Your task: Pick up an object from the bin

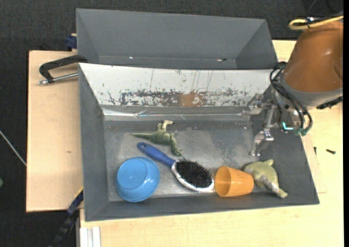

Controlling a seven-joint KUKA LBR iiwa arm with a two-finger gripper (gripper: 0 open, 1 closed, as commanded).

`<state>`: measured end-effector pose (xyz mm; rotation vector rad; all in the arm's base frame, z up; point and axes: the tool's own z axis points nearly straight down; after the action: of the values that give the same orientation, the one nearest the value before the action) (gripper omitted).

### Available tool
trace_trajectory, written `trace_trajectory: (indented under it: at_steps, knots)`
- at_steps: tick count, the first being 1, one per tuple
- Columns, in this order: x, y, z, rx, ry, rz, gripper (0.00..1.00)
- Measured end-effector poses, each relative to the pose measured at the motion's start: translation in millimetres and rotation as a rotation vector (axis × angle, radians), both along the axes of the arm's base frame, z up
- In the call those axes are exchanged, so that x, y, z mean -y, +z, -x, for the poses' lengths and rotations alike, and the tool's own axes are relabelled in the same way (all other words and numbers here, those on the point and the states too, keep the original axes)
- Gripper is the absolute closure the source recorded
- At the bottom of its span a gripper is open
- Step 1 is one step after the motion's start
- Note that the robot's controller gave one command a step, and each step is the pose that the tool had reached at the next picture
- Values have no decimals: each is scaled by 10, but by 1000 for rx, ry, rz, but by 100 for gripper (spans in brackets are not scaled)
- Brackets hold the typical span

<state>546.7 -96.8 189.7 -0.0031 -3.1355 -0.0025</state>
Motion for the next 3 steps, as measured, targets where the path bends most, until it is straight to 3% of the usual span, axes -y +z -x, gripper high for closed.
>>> trace_trajectory:
  at_steps: [1, 2, 3]
  knots:
    - [-249, -871, 156, 54, 389, 12, 0]
    - [-511, -1141, 95, 20, 590, 2, 0]
    - [-697, -1147, 139, 22, 937, 8, 0]
